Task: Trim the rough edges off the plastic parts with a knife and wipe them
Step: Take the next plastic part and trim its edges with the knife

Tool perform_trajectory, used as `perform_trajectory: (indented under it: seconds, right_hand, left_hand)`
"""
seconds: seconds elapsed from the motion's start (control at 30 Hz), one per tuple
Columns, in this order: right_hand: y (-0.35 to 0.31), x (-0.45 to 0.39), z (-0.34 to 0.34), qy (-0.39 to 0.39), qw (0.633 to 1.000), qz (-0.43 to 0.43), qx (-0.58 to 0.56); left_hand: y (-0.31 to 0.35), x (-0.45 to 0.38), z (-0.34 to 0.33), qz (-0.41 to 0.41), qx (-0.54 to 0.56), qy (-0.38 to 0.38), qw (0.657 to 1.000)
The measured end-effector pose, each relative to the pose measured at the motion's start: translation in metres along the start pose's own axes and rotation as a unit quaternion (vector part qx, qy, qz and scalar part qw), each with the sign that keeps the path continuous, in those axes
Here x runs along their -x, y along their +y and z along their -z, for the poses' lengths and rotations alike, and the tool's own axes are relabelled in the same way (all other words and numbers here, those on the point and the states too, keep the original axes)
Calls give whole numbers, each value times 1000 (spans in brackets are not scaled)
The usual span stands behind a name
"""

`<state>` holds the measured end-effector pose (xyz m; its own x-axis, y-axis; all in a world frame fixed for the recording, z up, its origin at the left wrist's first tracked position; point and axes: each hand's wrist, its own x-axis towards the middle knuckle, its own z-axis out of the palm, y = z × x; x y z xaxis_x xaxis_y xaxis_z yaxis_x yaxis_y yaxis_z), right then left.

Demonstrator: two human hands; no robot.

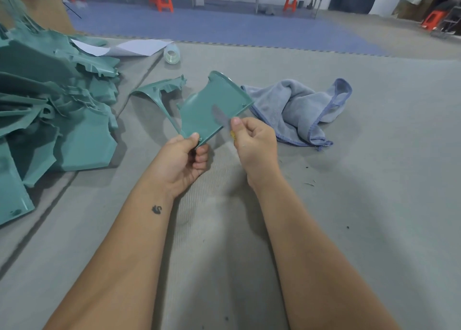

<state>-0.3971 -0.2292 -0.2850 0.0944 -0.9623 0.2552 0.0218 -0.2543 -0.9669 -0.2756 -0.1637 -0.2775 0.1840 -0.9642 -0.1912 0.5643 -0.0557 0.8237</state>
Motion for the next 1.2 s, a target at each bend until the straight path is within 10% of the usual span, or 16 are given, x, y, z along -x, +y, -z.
perform_trajectory:
  seconds: [0.3,0.63,0.87,1.2]
  right_hand:
    - [7,-18,31,138,986,-50,-78]
    - [-1,0,25,-43,903,1,428]
    - [-8,-3,23,15,995,86,41]
    - [-27,-6,6,64,952,156,255]
  left_hand:
    - [1,2,0,0,-20,-15,1000]
    - [3,1,-7,-14,-19,12,1000]
    - [19,3,4,-44,-8,-14,999]
    - [31,12,22,-90,137,-31,986]
